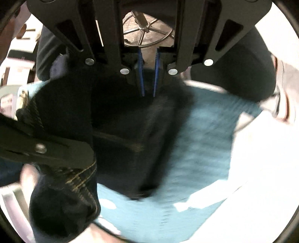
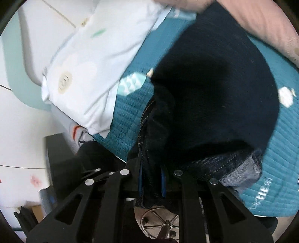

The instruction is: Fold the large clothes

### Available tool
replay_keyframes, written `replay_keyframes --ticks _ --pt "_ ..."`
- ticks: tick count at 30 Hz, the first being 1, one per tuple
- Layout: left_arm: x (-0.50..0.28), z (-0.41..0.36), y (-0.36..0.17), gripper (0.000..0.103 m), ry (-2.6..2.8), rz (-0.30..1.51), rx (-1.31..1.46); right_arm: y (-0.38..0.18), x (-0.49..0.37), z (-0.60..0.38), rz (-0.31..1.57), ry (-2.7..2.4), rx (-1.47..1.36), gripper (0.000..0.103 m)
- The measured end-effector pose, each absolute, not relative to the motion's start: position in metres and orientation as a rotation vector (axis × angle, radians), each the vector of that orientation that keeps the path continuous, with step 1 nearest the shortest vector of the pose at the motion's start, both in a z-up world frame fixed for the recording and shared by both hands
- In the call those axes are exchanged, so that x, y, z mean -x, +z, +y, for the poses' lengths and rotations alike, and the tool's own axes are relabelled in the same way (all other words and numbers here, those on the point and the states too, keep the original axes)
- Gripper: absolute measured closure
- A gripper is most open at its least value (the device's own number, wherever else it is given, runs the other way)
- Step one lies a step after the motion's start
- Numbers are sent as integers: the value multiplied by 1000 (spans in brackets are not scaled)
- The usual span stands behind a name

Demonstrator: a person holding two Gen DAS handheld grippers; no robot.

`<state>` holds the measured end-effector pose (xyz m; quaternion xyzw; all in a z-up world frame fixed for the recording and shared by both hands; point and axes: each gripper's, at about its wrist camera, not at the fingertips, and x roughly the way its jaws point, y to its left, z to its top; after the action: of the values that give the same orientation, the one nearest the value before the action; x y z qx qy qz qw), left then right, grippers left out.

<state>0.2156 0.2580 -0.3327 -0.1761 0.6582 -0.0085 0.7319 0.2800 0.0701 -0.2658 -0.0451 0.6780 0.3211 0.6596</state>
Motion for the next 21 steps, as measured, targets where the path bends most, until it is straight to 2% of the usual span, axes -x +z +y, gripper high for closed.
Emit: replay_keyframes --ticks 4,7,10,11,13,15,17,21 --pt "-198 298 -351 93 67 1479 459 -307 -281 110 1603 697 169 89" --pt "-192 323 -358 93 111 1482 482 -344 -281 128 1672 655 219 78" --pt "-188 336 -360 93 134 1482 495 -360 -278 130 1693 648 207 70" --pt "-187 338 -360 92 143 1480 493 -356 -276 128 1690 657 195 65" --pt "-191 332 -359 80 153 1479 497 -341 -277 122 1689 694 146 63" --pt "-192 337 -357 80 159 1476 503 -321 -280 114 1667 717 98 63" --pt "-191 337 -354 80 155 1468 489 -290 -284 99 1609 747 50 53" --pt "-182 342 -342 80 128 1456 457 -234 -285 62 1466 734 33 43"
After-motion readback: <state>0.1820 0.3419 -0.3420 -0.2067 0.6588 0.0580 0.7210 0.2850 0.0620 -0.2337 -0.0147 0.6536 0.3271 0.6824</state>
